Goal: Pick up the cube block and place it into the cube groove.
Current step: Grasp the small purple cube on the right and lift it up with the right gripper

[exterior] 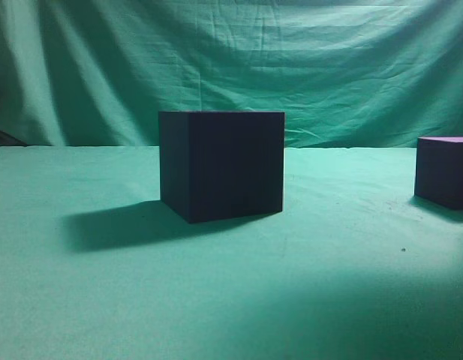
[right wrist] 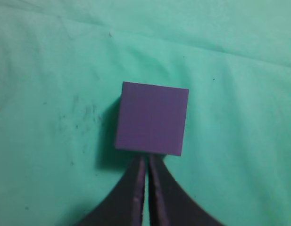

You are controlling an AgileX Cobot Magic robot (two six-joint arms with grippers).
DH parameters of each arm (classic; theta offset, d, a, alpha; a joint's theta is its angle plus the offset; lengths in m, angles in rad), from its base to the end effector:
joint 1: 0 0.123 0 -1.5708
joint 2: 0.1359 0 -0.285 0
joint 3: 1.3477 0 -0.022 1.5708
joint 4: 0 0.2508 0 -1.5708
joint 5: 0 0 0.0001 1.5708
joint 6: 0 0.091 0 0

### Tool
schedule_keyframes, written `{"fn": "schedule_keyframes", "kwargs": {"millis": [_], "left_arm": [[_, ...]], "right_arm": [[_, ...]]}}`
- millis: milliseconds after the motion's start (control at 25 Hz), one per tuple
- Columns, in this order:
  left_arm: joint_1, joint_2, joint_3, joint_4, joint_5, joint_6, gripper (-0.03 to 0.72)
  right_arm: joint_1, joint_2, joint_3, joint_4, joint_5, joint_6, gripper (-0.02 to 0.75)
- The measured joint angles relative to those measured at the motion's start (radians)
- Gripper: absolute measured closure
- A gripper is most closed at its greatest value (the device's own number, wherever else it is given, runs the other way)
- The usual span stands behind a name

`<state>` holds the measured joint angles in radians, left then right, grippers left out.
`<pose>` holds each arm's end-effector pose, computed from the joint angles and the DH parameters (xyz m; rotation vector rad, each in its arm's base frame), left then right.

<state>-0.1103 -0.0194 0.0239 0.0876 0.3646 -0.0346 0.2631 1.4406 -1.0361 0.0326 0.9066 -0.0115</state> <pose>0.0524 -0.0029 0.1735 0.1240 1.8471 -0.0150 0.2675 0.0745 0.2651 -0.3615 2.7759 0.1021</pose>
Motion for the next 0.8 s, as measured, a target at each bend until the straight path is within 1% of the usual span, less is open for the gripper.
{"fn": "schedule_keyframes", "kwargs": {"millis": [80, 120, 280, 360, 440, 480, 720, 760, 800], "left_arm": [[0.000, 0.000, 0.000, 0.000, 0.000, 0.000, 0.688], [0.000, 0.000, 0.000, 0.000, 0.000, 0.000, 0.688], [0.000, 0.000, 0.000, 0.000, 0.000, 0.000, 0.688], [0.000, 0.000, 0.000, 0.000, 0.000, 0.000, 0.688], [0.000, 0.000, 0.000, 0.000, 0.000, 0.000, 0.688], [0.000, 0.000, 0.000, 0.000, 0.000, 0.000, 0.688], [0.000, 0.000, 0.000, 0.000, 0.000, 0.000, 0.688], [0.000, 0.000, 0.000, 0.000, 0.000, 0.000, 0.688], [0.000, 0.000, 0.000, 0.000, 0.000, 0.000, 0.688]], "right_arm": [[0.009, 0.065, -0.034, -0.025, 0.009, 0.031, 0.738], [0.010, 0.095, -0.048, -0.031, 0.009, 0.036, 0.691], [0.010, 0.178, -0.070, -0.038, 0.007, 0.045, 0.449], [0.010, 0.204, -0.070, -0.038, 0.000, 0.058, 0.293], [0.010, 0.224, -0.070, -0.038, -0.013, 0.072, 0.186], [0.010, 0.233, -0.070, -0.039, -0.018, 0.081, 0.156], [0.010, 0.307, -0.072, -0.040, -0.048, 0.095, 0.155], [0.010, 0.316, -0.072, -0.040, -0.055, 0.095, 0.213], [0.010, 0.321, -0.072, -0.040, -0.058, 0.095, 0.239]]}}
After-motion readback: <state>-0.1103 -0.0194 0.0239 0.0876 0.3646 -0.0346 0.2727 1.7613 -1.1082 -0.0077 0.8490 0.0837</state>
